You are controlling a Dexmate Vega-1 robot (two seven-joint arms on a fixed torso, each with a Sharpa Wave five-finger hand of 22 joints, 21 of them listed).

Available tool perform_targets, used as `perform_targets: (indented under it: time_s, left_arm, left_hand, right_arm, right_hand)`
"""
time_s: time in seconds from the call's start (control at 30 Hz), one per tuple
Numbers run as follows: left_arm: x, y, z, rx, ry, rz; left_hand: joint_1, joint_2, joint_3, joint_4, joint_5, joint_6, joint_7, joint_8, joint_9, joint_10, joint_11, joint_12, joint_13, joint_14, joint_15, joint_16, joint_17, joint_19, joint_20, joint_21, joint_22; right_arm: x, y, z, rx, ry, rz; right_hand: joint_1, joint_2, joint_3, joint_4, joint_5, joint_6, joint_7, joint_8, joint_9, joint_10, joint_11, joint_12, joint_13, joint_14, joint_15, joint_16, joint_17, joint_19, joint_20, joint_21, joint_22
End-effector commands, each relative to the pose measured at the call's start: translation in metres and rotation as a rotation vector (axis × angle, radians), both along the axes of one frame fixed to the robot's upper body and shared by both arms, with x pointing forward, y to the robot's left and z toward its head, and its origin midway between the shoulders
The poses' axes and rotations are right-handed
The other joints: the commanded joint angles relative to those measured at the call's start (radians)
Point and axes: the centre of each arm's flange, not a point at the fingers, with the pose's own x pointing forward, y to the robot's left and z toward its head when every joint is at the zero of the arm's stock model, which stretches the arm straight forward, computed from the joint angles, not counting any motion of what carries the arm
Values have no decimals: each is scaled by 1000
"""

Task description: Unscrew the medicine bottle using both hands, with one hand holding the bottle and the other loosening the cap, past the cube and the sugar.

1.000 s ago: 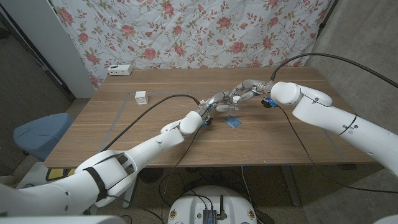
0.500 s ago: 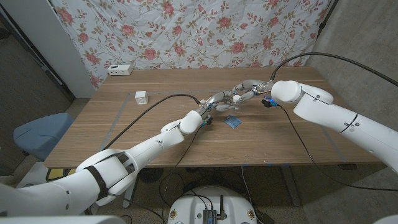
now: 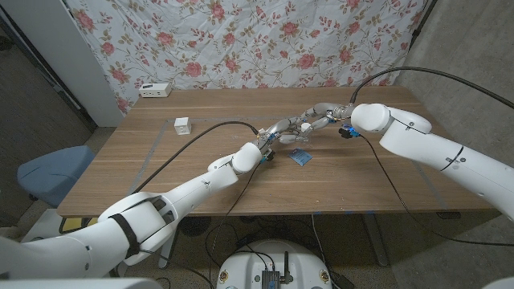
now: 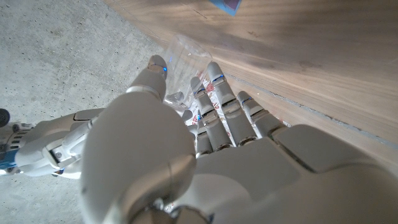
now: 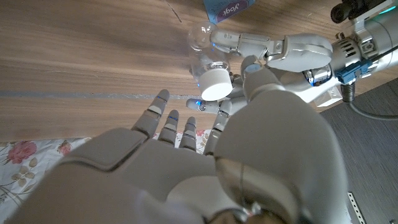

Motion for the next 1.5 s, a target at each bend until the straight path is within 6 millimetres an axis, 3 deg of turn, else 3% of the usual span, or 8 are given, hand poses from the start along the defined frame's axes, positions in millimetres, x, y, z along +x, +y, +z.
perform_targets:
  time_s: [0.03,0.4,0.93,1.23,1.5]
  left_arm:
    - [-2,-1,-1,2,-5,-1]
    - [-4,-1,-2,2,-5,-2]
    - [-5,-2,-3,1,-7,-4]
    - [-5,-2,-2,2,-8,-5]
    - [-4,-3,-1,5,-8,-9]
  left_hand:
    - [0,7,9,1,4,2,-9,-5,4,24,-15,5,5,8,-94,1,1,10,-130,-2,0]
    - [0,6,13,0,4,3,-9,-4,4,23,-14,5,5,9,-95,2,1,10,-130,-2,0]
    - [-2,4,16,-1,4,3,-10,-3,4,24,-14,5,5,10,-95,2,2,9,-132,-2,0]
    - [-5,3,18,-1,3,4,-10,-3,4,25,-13,5,5,11,-95,2,2,9,-132,-2,0]
    - [-6,2,20,0,3,5,-9,-2,4,25,-14,5,5,11,-94,2,2,9,-132,-2,0]
  right_arm:
    - [-6,0,0,-4,-26,-51]
    - [-9,2,0,-22,-35,-86]
    - [-10,4,0,-90,-43,-147]
    - [-10,5,0,-121,-45,-165]
    - [-10,7,0,-132,-71,-201]
  right_hand:
    - [-20,-3,-13,4,-3,8,14,-2,1,-2,5,4,5,-3,14,0,6,2,6,3,4]
    - [-123,-18,-57,41,-3,-5,60,-14,3,-4,17,8,6,-4,25,4,9,5,9,5,5]
    - [-198,-26,-88,65,-2,7,90,-12,9,-8,30,8,6,-10,45,4,10,-1,27,3,5]
    - [-224,-29,-98,70,2,11,105,-10,15,-12,33,8,7,-16,59,2,9,-25,42,-4,5]
    - [-214,-41,-96,52,10,41,104,4,20,-4,36,11,7,-6,64,5,6,-31,54,-3,4]
